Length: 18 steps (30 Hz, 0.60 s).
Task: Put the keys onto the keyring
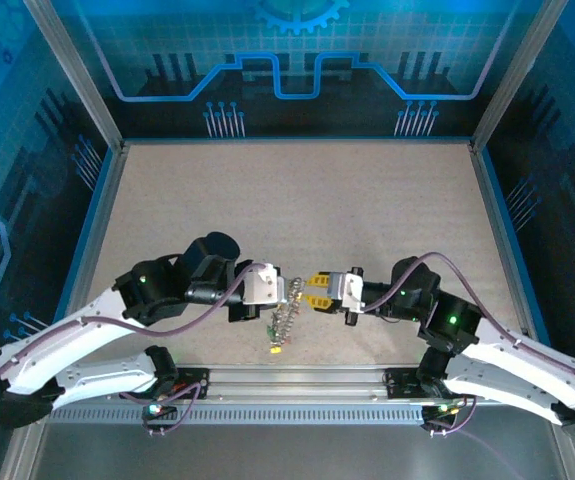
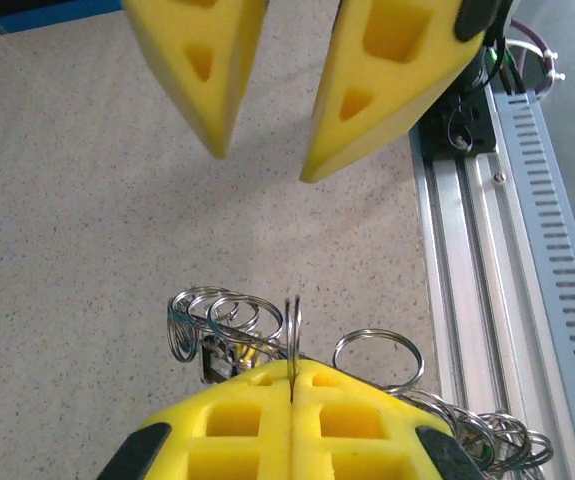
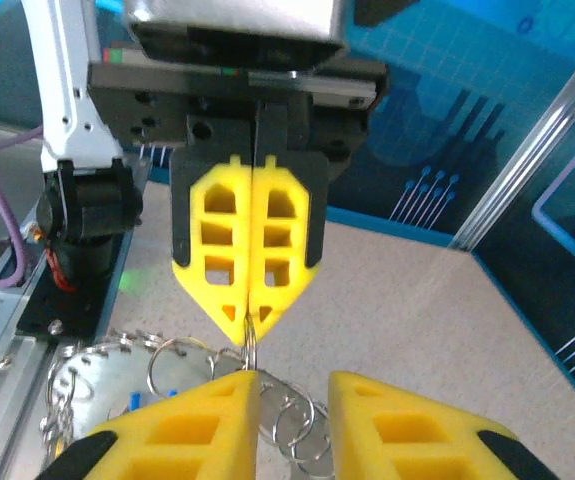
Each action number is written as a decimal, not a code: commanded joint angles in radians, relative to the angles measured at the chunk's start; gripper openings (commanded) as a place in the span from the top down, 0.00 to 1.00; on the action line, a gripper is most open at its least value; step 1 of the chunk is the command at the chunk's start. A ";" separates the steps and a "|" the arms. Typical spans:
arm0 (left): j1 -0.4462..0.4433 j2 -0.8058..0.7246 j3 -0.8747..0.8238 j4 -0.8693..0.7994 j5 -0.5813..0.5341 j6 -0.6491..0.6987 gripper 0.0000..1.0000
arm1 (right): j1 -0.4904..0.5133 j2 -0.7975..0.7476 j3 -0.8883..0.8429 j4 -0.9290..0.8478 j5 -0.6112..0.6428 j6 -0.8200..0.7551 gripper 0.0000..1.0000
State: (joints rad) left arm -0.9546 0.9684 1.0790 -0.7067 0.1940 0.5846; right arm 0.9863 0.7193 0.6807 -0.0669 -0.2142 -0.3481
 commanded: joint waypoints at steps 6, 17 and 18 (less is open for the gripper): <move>-0.021 0.056 0.107 -0.084 -0.008 0.117 1.00 | -0.028 0.111 0.046 -0.050 -0.148 0.124 0.70; -0.033 0.099 0.131 -0.082 -0.015 0.131 1.00 | -0.031 0.160 0.011 0.063 -0.179 0.226 0.76; -0.033 0.099 0.132 -0.080 -0.012 0.129 1.00 | -0.031 0.168 0.014 0.060 -0.178 0.223 0.77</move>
State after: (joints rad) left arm -0.9829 1.0710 1.1706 -0.8085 0.1692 0.6918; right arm 0.9646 0.8722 0.6998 -0.0471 -0.3759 -0.1547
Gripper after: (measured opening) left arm 0.055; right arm 0.236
